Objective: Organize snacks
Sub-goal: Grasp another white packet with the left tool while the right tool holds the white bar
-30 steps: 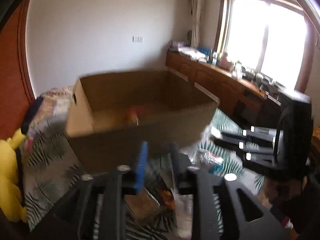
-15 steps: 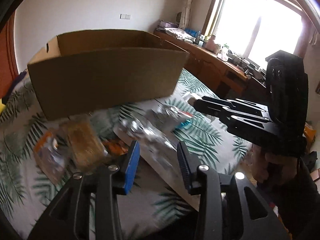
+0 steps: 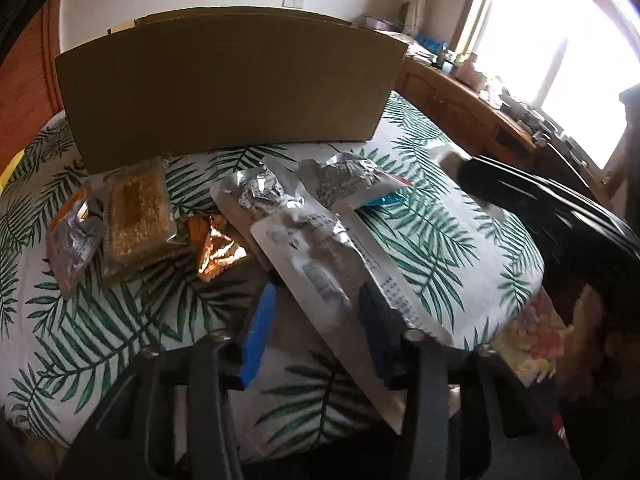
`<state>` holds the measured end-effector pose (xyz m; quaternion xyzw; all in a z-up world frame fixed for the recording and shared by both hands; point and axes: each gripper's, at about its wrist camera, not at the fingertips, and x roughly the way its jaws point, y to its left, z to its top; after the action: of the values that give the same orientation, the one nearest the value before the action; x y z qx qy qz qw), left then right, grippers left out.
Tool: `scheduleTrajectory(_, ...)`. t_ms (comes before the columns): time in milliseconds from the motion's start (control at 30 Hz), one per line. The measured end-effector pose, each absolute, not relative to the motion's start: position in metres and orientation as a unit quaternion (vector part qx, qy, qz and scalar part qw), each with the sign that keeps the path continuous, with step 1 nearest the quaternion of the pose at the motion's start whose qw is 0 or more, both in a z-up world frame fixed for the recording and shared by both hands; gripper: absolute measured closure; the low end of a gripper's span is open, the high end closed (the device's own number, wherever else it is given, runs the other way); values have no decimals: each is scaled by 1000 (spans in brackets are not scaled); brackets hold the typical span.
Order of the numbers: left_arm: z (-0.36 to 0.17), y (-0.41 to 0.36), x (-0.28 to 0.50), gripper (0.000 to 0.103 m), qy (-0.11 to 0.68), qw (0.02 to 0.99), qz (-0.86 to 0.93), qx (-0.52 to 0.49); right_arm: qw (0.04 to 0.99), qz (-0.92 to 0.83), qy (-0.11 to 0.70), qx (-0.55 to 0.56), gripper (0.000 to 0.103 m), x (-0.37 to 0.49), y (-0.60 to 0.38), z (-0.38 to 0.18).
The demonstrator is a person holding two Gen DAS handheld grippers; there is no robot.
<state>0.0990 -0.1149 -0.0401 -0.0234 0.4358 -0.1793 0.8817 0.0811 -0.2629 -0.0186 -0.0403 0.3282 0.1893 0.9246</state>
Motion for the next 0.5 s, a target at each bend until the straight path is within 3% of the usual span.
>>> scheduleTrajectory(500,-43,-141,116,55,451,873,-180,-51,923,175,343,-28,83,76,-286,-42)
